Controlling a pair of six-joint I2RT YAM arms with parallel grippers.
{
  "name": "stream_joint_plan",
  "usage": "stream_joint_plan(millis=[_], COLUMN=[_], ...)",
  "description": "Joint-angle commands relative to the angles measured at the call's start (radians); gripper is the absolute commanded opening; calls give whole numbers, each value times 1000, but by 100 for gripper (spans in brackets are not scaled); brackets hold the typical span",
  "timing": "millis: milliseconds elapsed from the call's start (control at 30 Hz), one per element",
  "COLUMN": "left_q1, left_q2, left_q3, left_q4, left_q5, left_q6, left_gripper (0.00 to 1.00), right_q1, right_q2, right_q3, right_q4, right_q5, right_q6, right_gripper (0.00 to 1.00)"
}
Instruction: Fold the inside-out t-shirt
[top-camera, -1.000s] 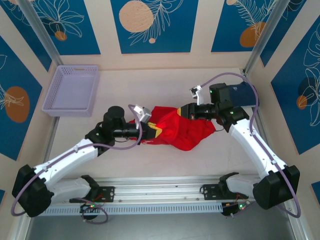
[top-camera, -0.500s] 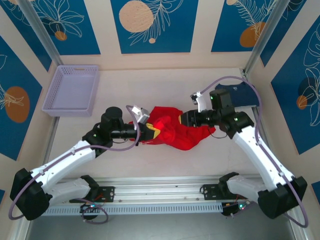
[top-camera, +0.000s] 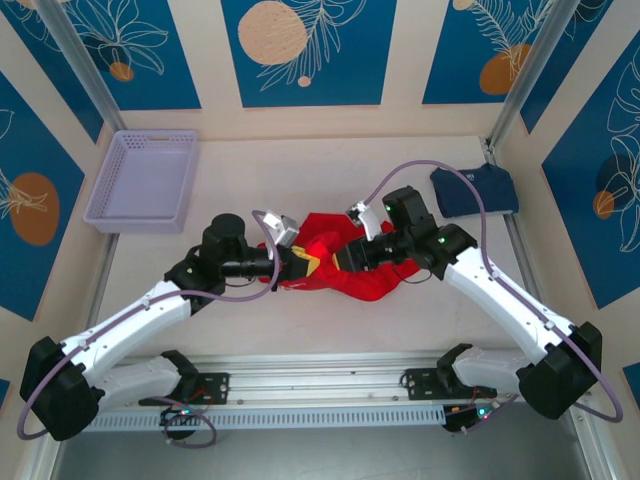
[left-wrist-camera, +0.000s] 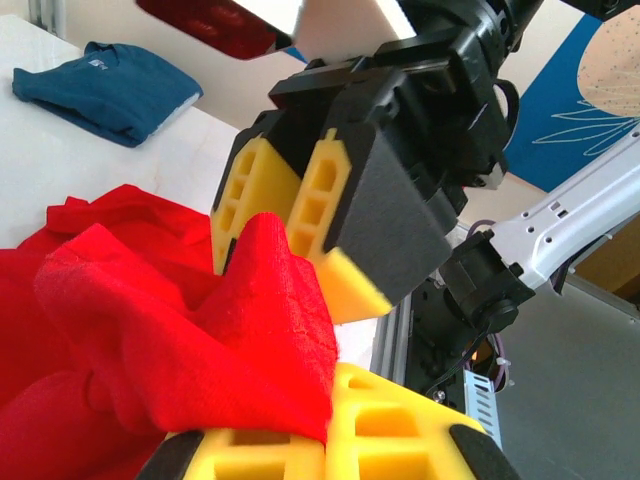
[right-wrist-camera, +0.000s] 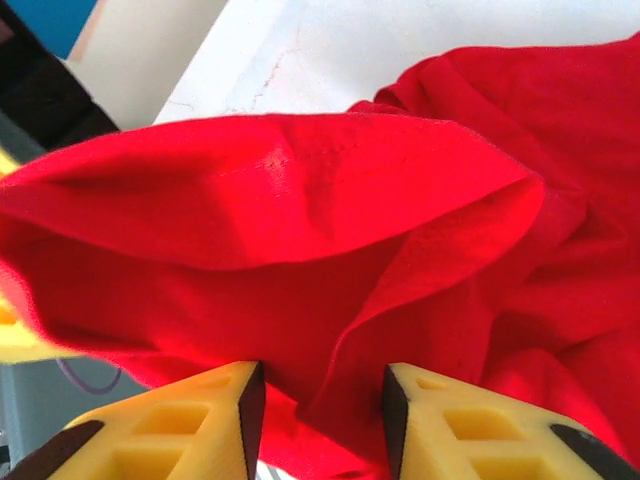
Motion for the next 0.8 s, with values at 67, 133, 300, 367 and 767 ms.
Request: stream_joint_plan(millis=[67, 133, 300, 367, 767], left_q1=[7, 8, 7, 7, 7], left_q2=[1, -1, 0, -3, -16], left_q3=[22, 23, 22, 22, 16], left_q4=[0, -1, -3, -7, -11], left_q5=[3, 2, -3, -6, -18], left_q6=[21, 22, 25, 25, 30], left_gripper=[0, 0, 0, 0, 0], right_q1=[6, 6, 4, -1, -20], right_q2=[18, 17, 16, 13, 6], right_q3=[51, 48, 46, 46, 31], right_q4=[-26, -26, -35, -42, -38], right_q5=[61, 69, 81, 82, 66], right_q6=[-20, -20, -24, -25, -18], right_gripper=[26, 25, 22, 23, 17])
